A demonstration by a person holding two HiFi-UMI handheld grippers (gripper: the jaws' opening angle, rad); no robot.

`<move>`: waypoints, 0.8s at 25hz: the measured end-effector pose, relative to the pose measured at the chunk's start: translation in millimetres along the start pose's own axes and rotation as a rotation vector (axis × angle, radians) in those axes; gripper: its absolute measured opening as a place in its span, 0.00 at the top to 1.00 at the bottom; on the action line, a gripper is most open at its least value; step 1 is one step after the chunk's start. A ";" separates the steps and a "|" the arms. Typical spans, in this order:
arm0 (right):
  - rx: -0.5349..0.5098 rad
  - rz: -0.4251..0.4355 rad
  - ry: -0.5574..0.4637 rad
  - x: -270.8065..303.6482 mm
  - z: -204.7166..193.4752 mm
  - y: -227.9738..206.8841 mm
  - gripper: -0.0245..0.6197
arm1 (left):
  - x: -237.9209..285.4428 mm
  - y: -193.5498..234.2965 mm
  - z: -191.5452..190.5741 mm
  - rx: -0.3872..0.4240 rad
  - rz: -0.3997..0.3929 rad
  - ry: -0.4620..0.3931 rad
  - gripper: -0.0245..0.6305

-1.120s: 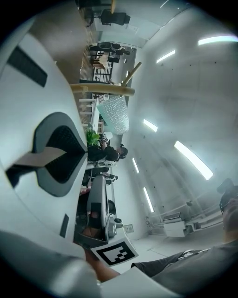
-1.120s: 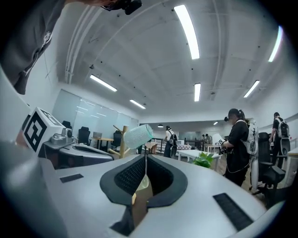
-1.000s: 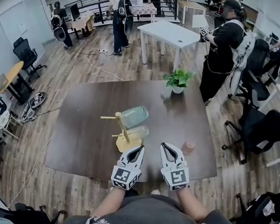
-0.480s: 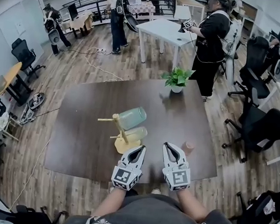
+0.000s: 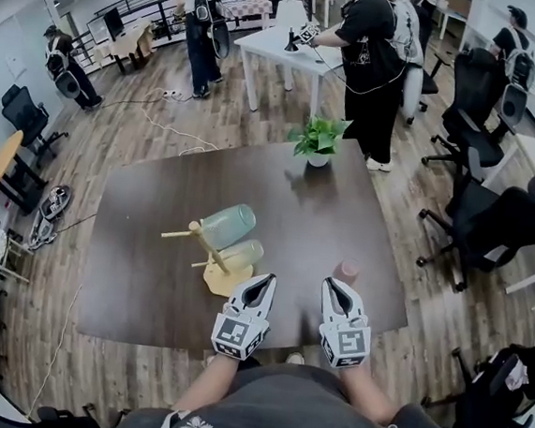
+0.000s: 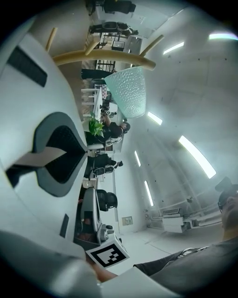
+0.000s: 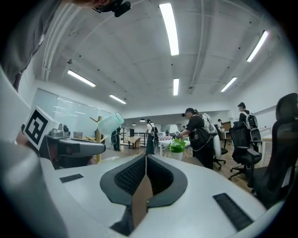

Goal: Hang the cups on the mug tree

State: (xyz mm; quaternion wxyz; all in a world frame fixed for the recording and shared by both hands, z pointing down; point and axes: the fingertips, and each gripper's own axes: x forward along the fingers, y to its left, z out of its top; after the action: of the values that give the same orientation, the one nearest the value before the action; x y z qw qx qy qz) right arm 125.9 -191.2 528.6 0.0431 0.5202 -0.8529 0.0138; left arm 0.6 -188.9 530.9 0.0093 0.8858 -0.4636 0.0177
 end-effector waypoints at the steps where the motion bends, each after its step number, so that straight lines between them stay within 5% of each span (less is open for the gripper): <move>1: 0.006 -0.013 0.013 -3.1 -6.0 -5.6 0.91 | 3.1 -2.1 -2.4 0.001 -0.006 0.007 0.96; 11: 0.040 -0.103 0.112 -16.4 -51.4 -41.7 0.91 | 40.2 -24.2 -33.9 0.004 -0.059 0.080 0.96; 20: 0.030 -0.095 0.167 -13.6 -83.4 -57.8 0.91 | 76.1 -52.6 -61.3 -0.036 -0.158 0.124 0.96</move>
State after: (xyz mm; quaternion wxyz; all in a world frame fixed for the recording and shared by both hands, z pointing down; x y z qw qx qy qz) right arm 188.4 -200.0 609.2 0.1069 0.5574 -0.8205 0.0677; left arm 85.8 -219.3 595.2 0.0552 0.9164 -0.3913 0.0633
